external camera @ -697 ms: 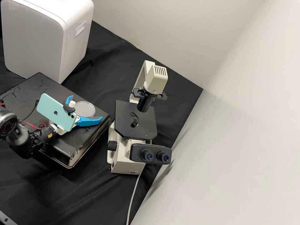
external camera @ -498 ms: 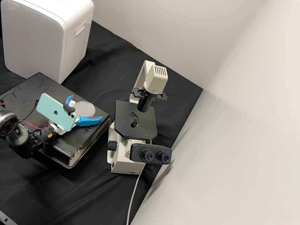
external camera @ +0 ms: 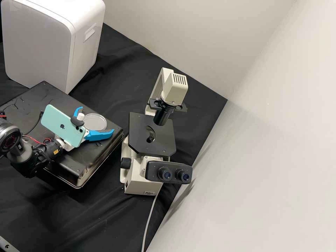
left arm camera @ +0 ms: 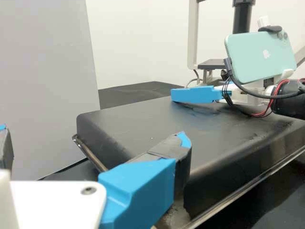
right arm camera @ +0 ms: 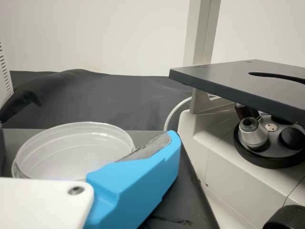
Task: Place the petri dish on the microscope
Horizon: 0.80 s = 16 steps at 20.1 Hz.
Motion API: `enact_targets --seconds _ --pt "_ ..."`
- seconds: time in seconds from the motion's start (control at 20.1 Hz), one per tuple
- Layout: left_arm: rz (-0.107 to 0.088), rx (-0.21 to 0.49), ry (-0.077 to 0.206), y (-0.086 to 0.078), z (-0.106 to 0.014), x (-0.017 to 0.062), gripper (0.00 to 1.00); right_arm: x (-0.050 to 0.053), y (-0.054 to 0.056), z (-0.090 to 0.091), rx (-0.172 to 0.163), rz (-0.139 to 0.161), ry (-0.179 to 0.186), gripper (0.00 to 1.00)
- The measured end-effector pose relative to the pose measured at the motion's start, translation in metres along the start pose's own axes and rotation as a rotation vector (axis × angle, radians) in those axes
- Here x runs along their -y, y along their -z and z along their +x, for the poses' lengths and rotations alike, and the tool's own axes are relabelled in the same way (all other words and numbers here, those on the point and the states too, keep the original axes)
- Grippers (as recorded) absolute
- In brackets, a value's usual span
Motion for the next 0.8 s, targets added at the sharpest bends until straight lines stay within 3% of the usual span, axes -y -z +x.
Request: enact_targets --seconds 0.8 --pt "0.000 0.000 0.000 0.0000 0.0000 0.0000 1.00 -0.0003 0.0003 0.0000 -0.003 0.010 -0.004 0.00"
